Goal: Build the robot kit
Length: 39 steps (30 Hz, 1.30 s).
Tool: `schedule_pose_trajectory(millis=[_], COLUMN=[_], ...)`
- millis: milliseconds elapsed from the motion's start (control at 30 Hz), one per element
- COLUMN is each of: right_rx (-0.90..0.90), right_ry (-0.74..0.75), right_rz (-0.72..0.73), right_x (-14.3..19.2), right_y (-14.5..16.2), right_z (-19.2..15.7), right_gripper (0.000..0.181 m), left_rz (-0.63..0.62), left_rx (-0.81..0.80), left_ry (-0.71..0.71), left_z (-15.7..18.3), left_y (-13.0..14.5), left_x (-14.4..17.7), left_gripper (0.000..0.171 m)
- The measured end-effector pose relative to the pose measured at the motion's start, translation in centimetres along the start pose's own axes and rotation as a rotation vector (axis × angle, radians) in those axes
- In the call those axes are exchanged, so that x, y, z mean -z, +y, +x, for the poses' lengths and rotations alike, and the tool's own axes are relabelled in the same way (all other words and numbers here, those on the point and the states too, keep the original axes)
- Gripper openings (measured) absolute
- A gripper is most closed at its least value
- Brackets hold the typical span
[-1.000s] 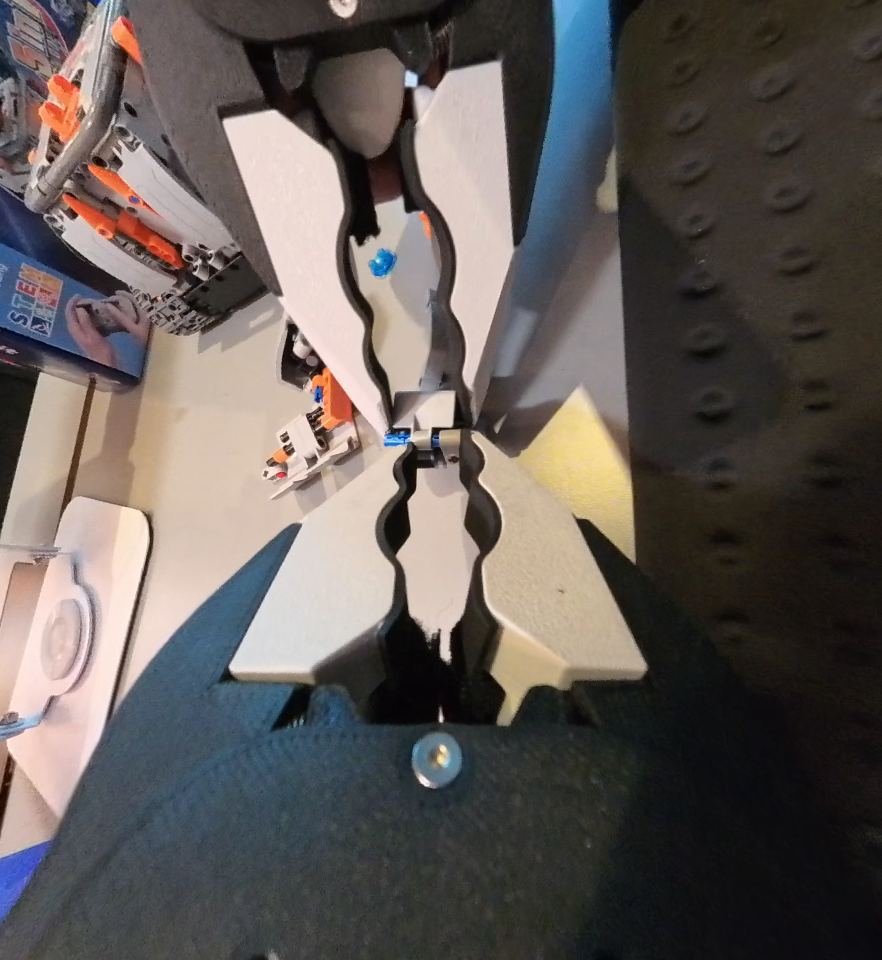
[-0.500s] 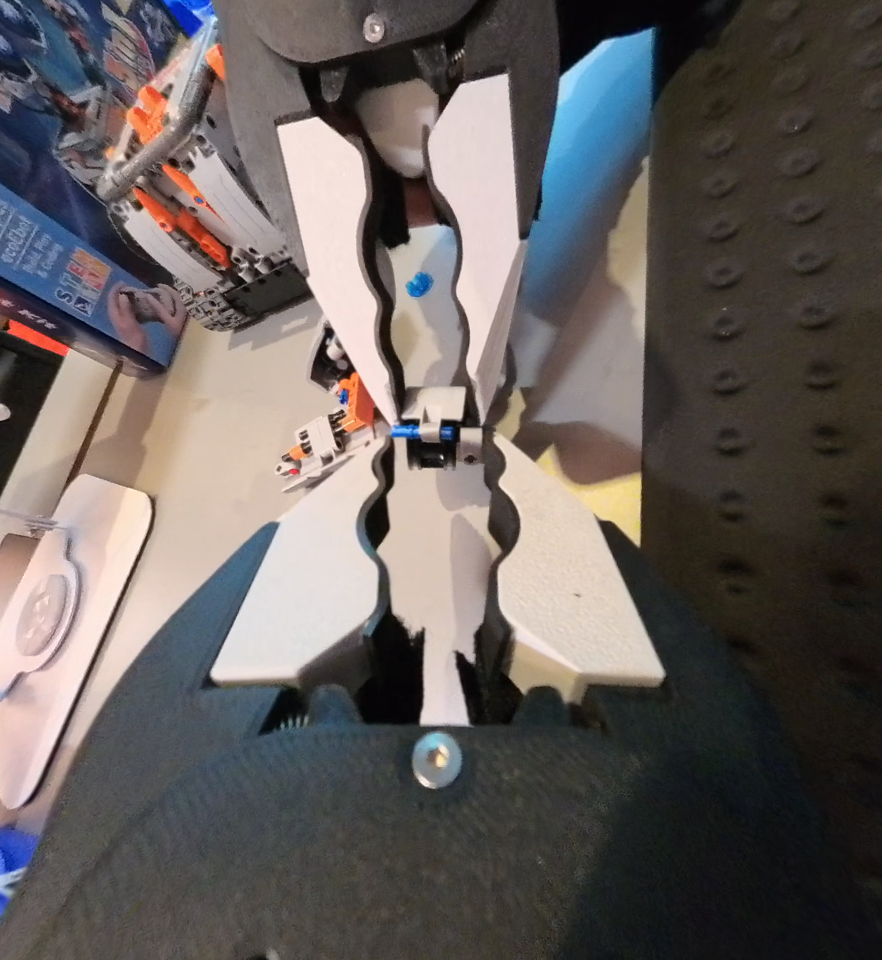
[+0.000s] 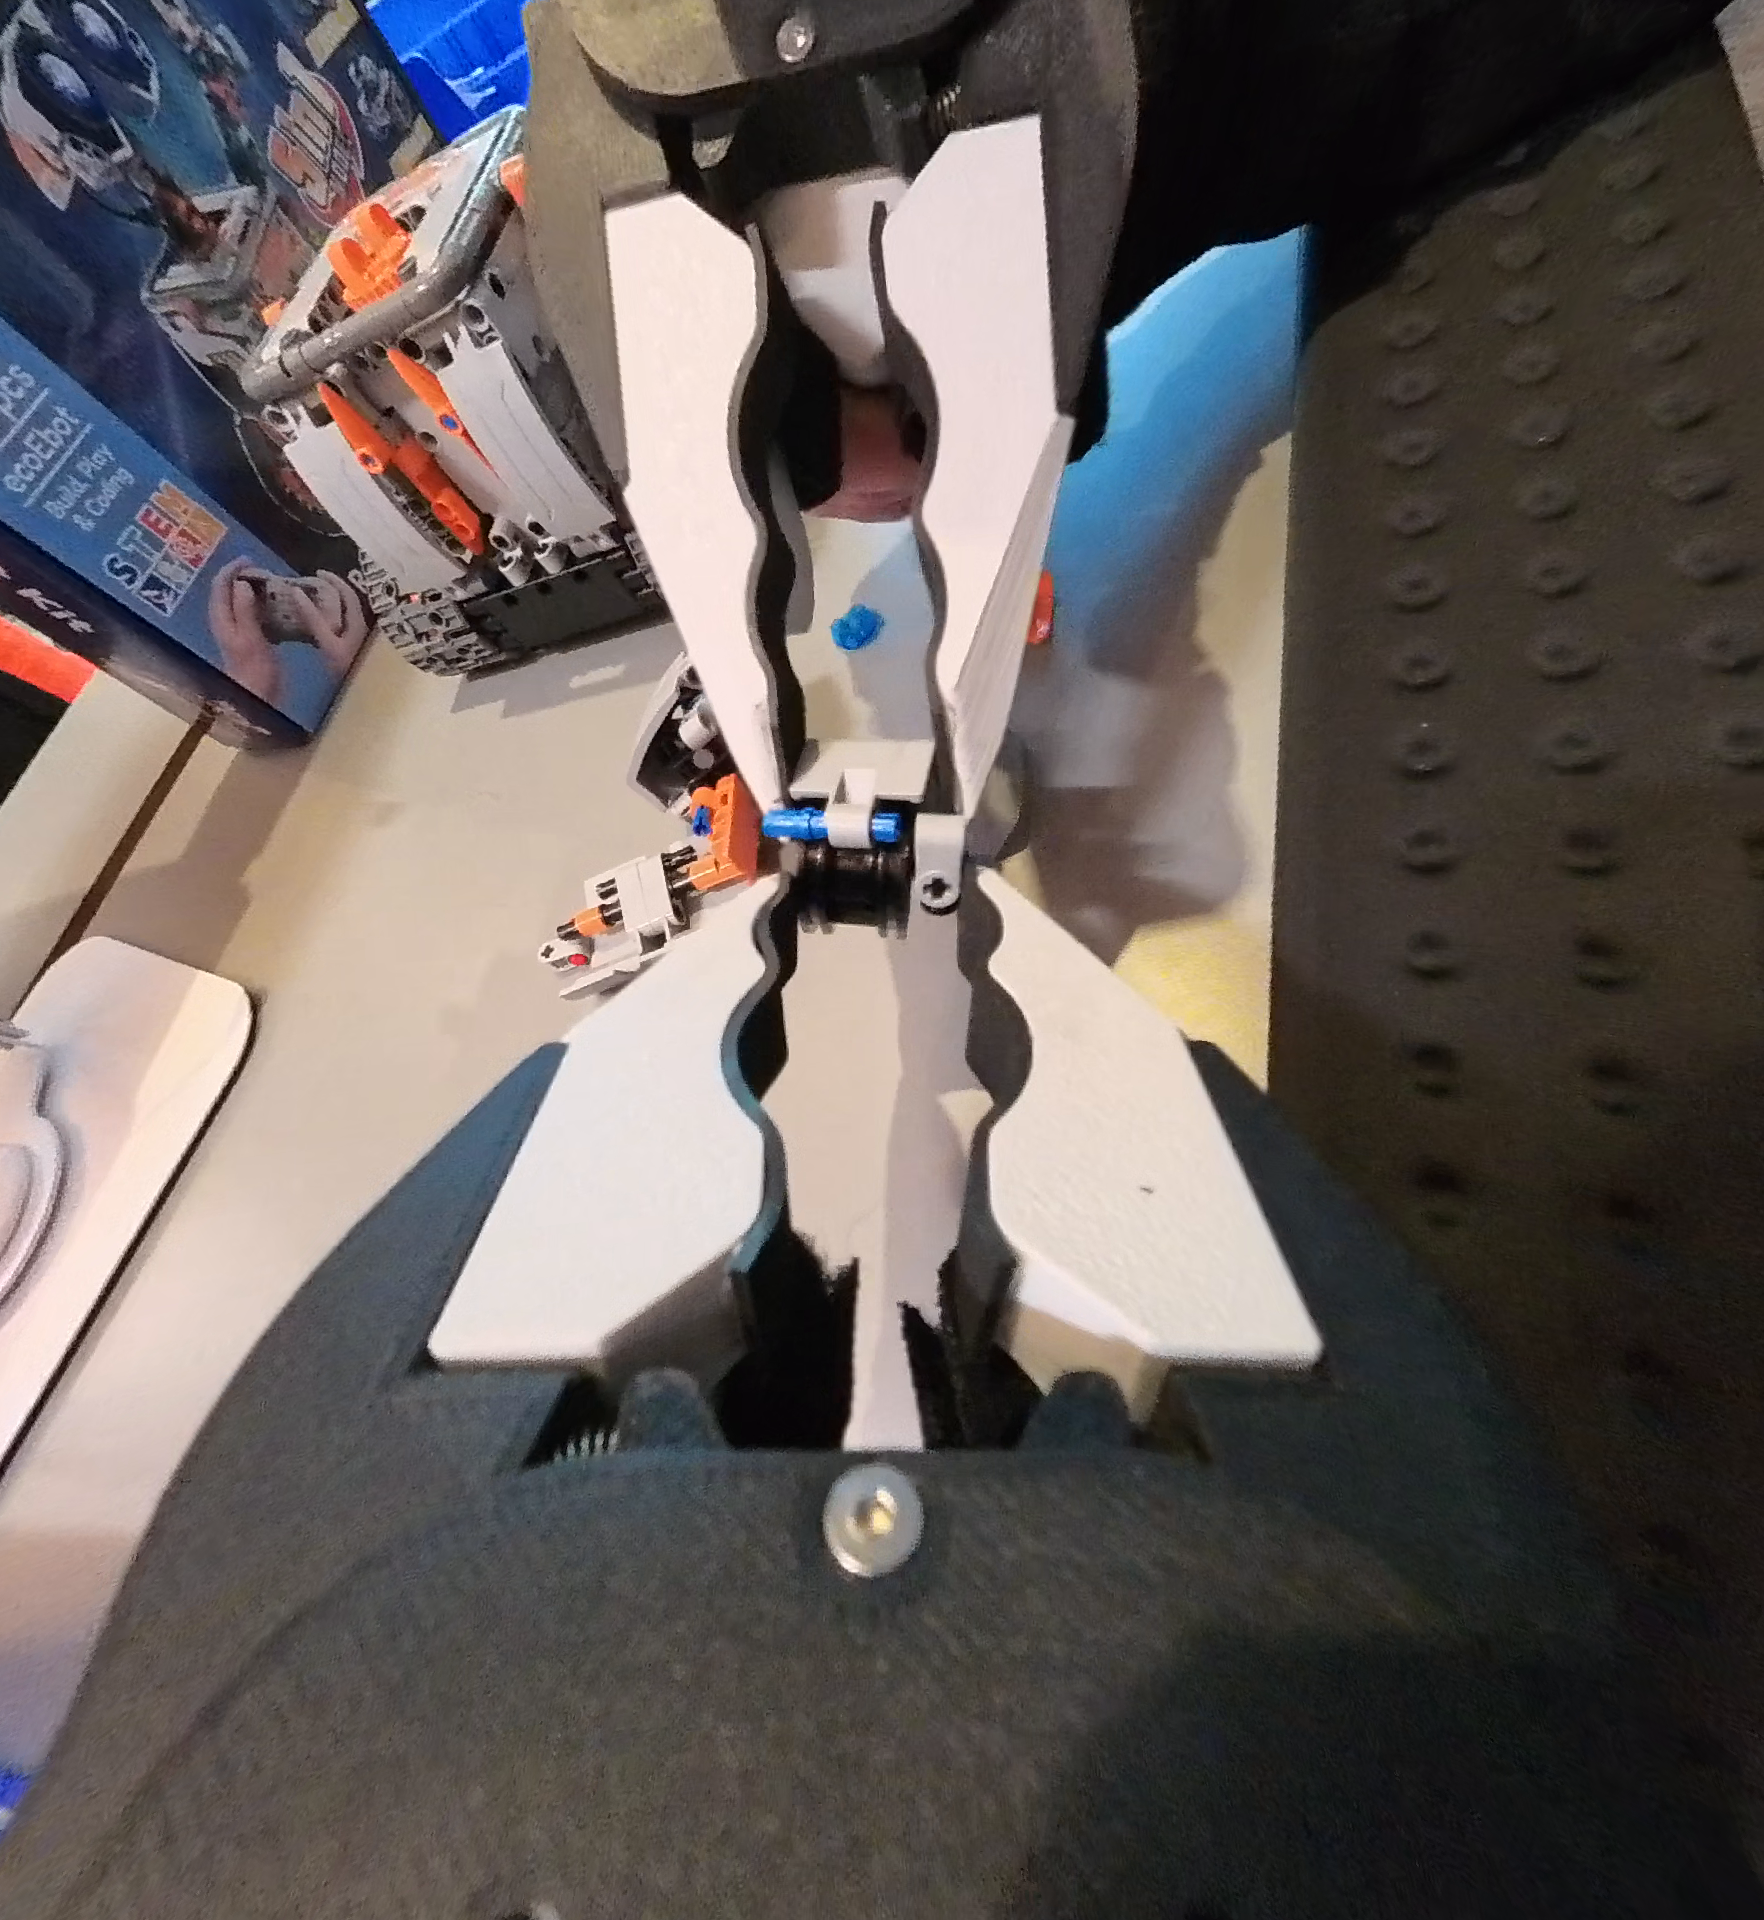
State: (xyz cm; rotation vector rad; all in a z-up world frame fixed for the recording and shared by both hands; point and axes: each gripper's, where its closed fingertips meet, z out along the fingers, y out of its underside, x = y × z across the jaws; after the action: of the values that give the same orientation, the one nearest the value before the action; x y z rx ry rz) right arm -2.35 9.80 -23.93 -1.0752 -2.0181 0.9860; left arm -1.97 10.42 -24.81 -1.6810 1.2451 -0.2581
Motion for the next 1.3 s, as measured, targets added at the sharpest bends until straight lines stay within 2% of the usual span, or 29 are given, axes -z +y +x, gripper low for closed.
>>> schedule_pose_trajectory(millis=[133,333,567,1300], right_rx=[-0.072,-0.295,-0.403,-0.508], right_ry=[-0.045,-0.143,-0.139,-0.093], right_rz=[0.033,0.135,0.212,0.201], right_x=[0.1,1.0,2.3,1.4], right_y=[-0.3,-1.3,-2.0,-2.0], right_z=[0.0,0.6,2.1,2.7], right_gripper=[0.025,0.026,0.025,0.024], left_rz=[0.039,0.151,0.247,0.312], left_rx=[0.101,0.317,0.514,0.583], left_ry=[0.076,0.188,0.259,0.279], left_z=[0.1,-0.6,-2.0,-2.7], left_y=[-0.3,-1.3,-1.8,-2.5], left_x=[0.2,0.8,1.6,2.0], left_gripper=[0.028,0.027,0.027,0.026])
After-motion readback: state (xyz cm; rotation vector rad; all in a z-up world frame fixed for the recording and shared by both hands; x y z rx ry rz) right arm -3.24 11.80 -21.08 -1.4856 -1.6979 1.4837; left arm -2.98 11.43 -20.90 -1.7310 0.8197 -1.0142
